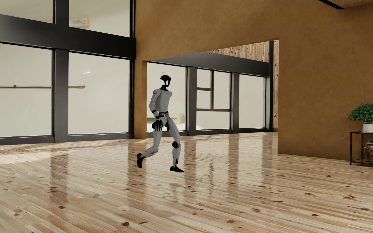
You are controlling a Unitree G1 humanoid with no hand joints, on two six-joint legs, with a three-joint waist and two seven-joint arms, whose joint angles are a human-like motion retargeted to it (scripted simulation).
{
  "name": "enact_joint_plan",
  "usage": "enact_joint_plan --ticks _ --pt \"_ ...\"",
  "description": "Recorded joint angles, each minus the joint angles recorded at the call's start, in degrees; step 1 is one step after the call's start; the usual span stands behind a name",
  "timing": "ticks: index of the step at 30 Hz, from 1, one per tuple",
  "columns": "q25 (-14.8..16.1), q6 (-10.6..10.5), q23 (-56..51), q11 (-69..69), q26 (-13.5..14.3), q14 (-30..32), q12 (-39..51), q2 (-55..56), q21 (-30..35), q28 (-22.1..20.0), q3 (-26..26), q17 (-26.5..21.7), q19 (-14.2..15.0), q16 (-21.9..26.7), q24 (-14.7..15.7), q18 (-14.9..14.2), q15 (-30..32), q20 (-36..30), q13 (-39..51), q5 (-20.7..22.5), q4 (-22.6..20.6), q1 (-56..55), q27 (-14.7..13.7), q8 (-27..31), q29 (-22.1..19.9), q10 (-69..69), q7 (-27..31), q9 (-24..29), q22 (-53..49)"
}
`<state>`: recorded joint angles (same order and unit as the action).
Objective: Head to the fabric bench
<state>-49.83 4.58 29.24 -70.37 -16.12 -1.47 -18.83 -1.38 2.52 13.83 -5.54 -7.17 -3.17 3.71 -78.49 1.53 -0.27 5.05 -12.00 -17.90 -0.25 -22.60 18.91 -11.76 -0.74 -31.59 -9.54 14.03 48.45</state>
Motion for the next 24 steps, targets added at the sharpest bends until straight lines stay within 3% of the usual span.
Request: enact_joint_plan --ticks 1,2,3,5,7,8,10,11,12,13,14,15,16,18,19,20,21,23,24 --pt "0.7 0.8 3.0 -4.5 1.1 -1.6 4.7 6.4 -0.2 -1.7 0.8 0.8 -1.1 -0.7 -2.0 -0.2 -2.3 -1.2 -1.0 -0.2 -1.2 4.3 -0.4 0.3 2.8 2.7 -0.1 -0.1 -0.2" --pt "0.1 1.2 4.9 -5.7 1.6 -2.9 9.2 12.2 0.8 -4.3 1.7 1.4 1.0 -1.9 -2.3 -0.4 -2.0 -1.3 -2.5 -0.4 -2.1 8.5 -1.6 -0.4 5.4 5.7 0.1 -0.4 -1.1" --pt "-1.3 1.3 4.8 -4.4 2.3 -3.8 13.8 17.9 1.5 -6.9 2.8 1.2 1.1 -3.7 -0.6 -0.7 -1.8 -0.7 -4.8 0.1 -2.9 12.7 -3.7 -0.8 8.6 8.9 0.3 -0.9 -2.7" --pt "-2.4 1.2 2.8 5.8 5.3 -6.5 22.3 26.9 -1.2 -11.0 5.1 1.1 1.7 -6.1 6.6 -1.2 -2.9 -0.4 -9.2 1.5 -3.9 19.9 -7.4 -1.9 12.6 13.5 0.6 -2.0 -7.0" --pt "-1.2 1.2 1.2 27.3 8.7 -10.7 30.7 30.5 -6.4 -13.5 7.0 2.9 1.2 -4.9 13.5 -2.2 -2.2 -4.0 -12.8 2.9 -4.4 26.1 -8.6 -4.6 10.3 15.3 1.2 -2.8 -11.0" --pt "-0.9 1.2 1.2 42.2 9.9 -13.0 34.9 30.2 -8.4 -14.7 7.6 3.9 2.7 -3.2 15.3 -2.8 -2.0 -6.7 -14.2 5.0 -4.4 29.1 -8.3 -4.7 7.7 15.8 1.5 -3.0 -12.6" --pt "-1.2 1.0 3.0 62.8 9.8 -16.2 41.8 29.7 -10.8 -15.4 8.0 6.0 6.4 0.5 16.4 -4.4 -5.3 -12.2 -16.3 7.9 -4.3 34.9 -6.8 -6.2 3.1 15.7 2.1 -3.4 -13.9" --pt "-2.4 0.8 4.9 61.1 9.1 -16.9 43.5 30.2 -10.4 -15.6 7.9 6.1 7.7 2.4 16.2 -5.1 -5.2 -14.0 -16.6 7.9 -3.9 37.4 -5.9 -8.3 3.1 12.7 1.9 -3.5 -14.5" --pt "-4.3 0.4 7.3 55.6 8.5 -15.1 43.8 30.2 -8.9 -15.7 7.8 5.9 0.7 4.3 16.1 -6.3 -2.1 -15.2 -16.3 7.9 -2.9 39.7 -6.0 -9.7 4.5 9.8 1.8 -3.5 -15.1" --pt "-6.3 -0.3 9.6 50.1 7.9 -10.3 43.0 29.7 -7.6 -15.8 7.8 5.6 -5.4 5.8 16.4 -6.7 3.4 -15.9 -15.8 7.8 -1.5 40.6 -6.4 -10.6 6.9 3.9 2.1 -3.3 -15.8" --pt "-8.1 -1.2 11.2 42.3 7.1 -3.9 41.2 29.8 -7.2 -16.6 8.0 5.7 -9.0 6.8 17.2 -7.0 3.2 -15.9 -15.2 7.9 0.8 38.4 -6.7 -11.0 8.6 -7.3 2.1 -3.0 -16.2" --pt "-9.2 -2.2 11.8 35.9 6.4 2.9 38.5 28.7 -7.6 -17.4 8.2 6.2 -9.3 7.0 18.2 -8.5 -2.3 -15.6 -14.5 8.4 4.0 34.5 -7.0 -11.1 9.5 -21.1 2.0 -2.7 -15.8" --pt "-9.7 -3.3 11.5 33.0 5.4 9.0 35.5 25.9 -8.6 -17.8 8.2 7.1 -9.0 6.7 19.2 -6.5 -6.8 -15.1 -13.7 9.9 6.9 29.1 -7.1 -11.4 9.1 -33.0 3.2 -2.5 -14.3" --pt "-8.7 -5.0 9.0 35.0 1.5 4.0 29.0 17.4 -11.3 -16.7 7.7 8.7 -7.8 5.2 20.4 -3.3 -11.8 -13.2 -11.4 14.3 9.0 18.0 -7.3 -10.7 5.5 -45.6 4.3 -2.4 -8.6" --pt "-7.3 -5.5 7.3 37.9 -0.7 3.8 24.9 12.9 -12.1 -15.4 7.2 9.5 -7.2 4.6 20.2 -4.1 -12.9 -12.2 -9.8 17.0 10.1 13.1 -7.7 -9.1 3.5 -46.6 3.5 -2.6 -5.5" --pt "-5.7 -5.9 5.0 41.0 -2.6 3.8 20.1 8.5 -12.0 -14.6 6.6 10.2 -6.5 3.7 19.8 -2.9 -13.9 -11.7 -8.8 19.4 11.0 8.5 -8.4 -6.7 2.4 -44.7 2.6 -2.8 -2.6" --pt "-3.9 -6.1 3.3 43.4 -2.9 3.2 15.2 4.4 -11.0 -12.6 6.0 10.2 -5.9 3.8 19.1 -2.7 -15.2 -11.6 -6.9 21.3 10.9 4.6 -9.4 -4.0 2.1 -40.2 2.2 -3.1 -0.8" --pt "-2.2 -6.4 0.0 46.7 -0.2 2.4 6.1 -2.8 -7.2 -7.5 4.6 8.3 -4.6 3.9 16.4 -0.7 -18.8 -13.0 -3.1 23.7 11.9 -0.3 -10.5 2.0 2.8 -23.4 0.5 -3.7 2.6" --pt "-1.6 -6.6 -2.0 48.2 2.6 3.2 3.1 -6.6 -5.1 -2.3 4.0 7.2 -4.1 4.5 13.2 0.2 -20.7 -15.0 -1.3 24.4 13.2 -0.3 -10.3 4.6 2.4 -10.3 -2.8 -3.9 5.3"
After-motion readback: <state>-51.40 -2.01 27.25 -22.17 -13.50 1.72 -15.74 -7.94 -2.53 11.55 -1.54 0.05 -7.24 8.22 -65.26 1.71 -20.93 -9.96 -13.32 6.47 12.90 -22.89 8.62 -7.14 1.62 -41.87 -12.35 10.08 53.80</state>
